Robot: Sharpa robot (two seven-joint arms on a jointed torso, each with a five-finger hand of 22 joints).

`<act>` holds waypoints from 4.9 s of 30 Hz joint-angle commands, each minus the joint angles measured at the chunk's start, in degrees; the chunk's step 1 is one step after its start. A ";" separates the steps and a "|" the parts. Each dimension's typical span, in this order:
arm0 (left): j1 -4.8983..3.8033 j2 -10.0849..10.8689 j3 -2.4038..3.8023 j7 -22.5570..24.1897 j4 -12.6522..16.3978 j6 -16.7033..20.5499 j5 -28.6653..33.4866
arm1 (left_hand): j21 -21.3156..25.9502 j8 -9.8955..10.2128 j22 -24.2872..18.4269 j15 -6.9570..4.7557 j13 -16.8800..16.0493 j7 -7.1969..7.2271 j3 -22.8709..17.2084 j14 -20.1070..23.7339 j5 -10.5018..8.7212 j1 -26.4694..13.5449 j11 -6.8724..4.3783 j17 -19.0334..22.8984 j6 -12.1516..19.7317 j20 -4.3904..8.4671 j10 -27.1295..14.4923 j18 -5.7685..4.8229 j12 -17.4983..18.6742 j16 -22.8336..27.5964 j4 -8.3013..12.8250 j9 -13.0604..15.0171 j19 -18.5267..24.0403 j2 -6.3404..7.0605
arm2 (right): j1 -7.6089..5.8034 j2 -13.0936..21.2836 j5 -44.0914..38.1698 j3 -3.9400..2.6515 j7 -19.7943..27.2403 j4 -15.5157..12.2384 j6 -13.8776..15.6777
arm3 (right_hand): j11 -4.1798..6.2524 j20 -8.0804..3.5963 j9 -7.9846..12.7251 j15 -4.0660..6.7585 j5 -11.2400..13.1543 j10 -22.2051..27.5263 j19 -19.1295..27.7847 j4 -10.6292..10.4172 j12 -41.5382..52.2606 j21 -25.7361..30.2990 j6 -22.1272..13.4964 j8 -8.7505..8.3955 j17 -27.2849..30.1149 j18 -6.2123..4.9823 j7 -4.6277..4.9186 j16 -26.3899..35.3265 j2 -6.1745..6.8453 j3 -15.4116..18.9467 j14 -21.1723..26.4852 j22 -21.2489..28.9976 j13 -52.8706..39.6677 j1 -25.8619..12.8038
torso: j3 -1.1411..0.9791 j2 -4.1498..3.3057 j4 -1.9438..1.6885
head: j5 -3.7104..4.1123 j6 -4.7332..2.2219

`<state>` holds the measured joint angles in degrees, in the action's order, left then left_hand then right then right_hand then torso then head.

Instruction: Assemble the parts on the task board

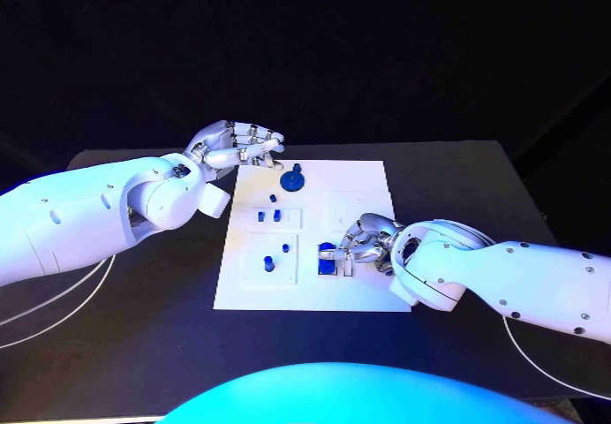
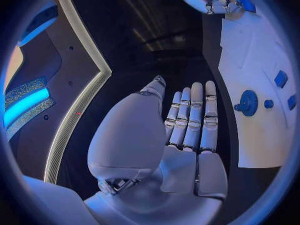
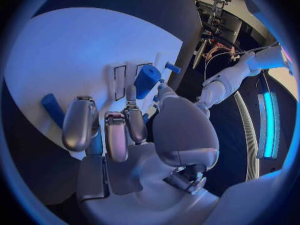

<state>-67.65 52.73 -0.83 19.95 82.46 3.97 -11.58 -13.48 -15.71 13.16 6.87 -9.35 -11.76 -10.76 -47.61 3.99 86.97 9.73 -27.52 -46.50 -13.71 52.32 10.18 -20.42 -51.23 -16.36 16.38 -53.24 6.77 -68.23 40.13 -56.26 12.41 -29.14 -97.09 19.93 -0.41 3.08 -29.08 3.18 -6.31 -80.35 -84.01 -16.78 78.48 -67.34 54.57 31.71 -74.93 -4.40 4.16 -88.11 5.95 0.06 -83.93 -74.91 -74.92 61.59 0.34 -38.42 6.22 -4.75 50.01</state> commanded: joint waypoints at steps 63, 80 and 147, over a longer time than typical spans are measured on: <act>-0.01 0.05 0.03 0.07 -0.03 -0.98 -0.12 | 0.30 -0.24 -0.15 -0.09 0.06 -1.34 0.06 0.41 0.05 -0.53 0.04 0.14 0.39 0.00 -0.31 0.25 -0.25 -0.38 -0.13 -0.10 -0.39 -0.26 | 0.41 2.62 -4.21 0.04 2.00 -2.06 -4.35 | 0.75 -0.67 -0.11 0.71 -0.06 -1.46 -0.38 0.18 0.67 -0.88 -0.29 1.56 -10.78 0.67 -0.39 -0.01 -5.00 3.77 -5.17 -10.14 -3.17 10.57 | -0.04 0.03 0.03 | 0.00 -0.01; -0.01 0.09 0.02 0.02 -0.01 -0.79 -0.42 | 0.30 -0.24 -0.15 -0.09 0.06 -1.34 0.06 0.41 0.05 -0.53 0.04 0.14 0.39 0.00 -0.31 0.25 -0.25 -0.38 -0.13 -0.10 -0.39 -0.26 | 0.41 3.49 -1.87 0.03 5.83 -2.98 -5.30 | 0.75 -0.69 -0.03 0.72 0.04 -1.51 -0.35 0.22 0.65 -0.76 -0.26 1.57 -10.81 0.66 -0.38 -0.02 -4.09 4.44 -5.17 -10.12 -3.24 10.53 | 0.07 0.06 -0.02 | -0.24 -0.01; 0.05 0.93 0.01 0.52 1.26 -1.08 0.63 | 0.55 -0.28 -0.32 -0.09 0.08 -1.33 0.16 0.45 0.05 -0.56 0.04 0.29 0.42 0.01 -0.35 0.25 -0.35 -0.45 -0.11 -0.11 -0.58 -0.27 | 2.19 12.40 -17.40 0.49 -0.07 -2.68 -5.19 | -0.16 0.13 2.73 -0.12 -0.06 -0.53 -0.03 0.27 -1.15 0.02 0.05 -2.91 -9.87 0.53 0.64 0.51 -2.64 5.00 -4.94 -9.96 -2.14 15.50 | 0.13 0.20 0.25 | 0.48 -0.01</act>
<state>-67.60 53.70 -0.85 19.87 83.66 3.81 -10.63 -13.25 -15.71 12.90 6.87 -9.34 -11.77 -10.76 -47.61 3.99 86.67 9.73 -27.29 -46.50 -13.70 52.32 10.17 -20.41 -51.45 -16.36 16.35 -53.24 6.46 -66.25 52.67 -72.46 12.75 -28.06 -99.83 18.20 -0.76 3.21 -26.42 3.16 -6.31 -81.08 -83.90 -16.60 77.50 -67.34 54.36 28.87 -74.93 -4.40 4.80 -87.56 3.24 4.81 -83.93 -74.92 -75.06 77.28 0.48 -38.22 6.45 -4.30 50.01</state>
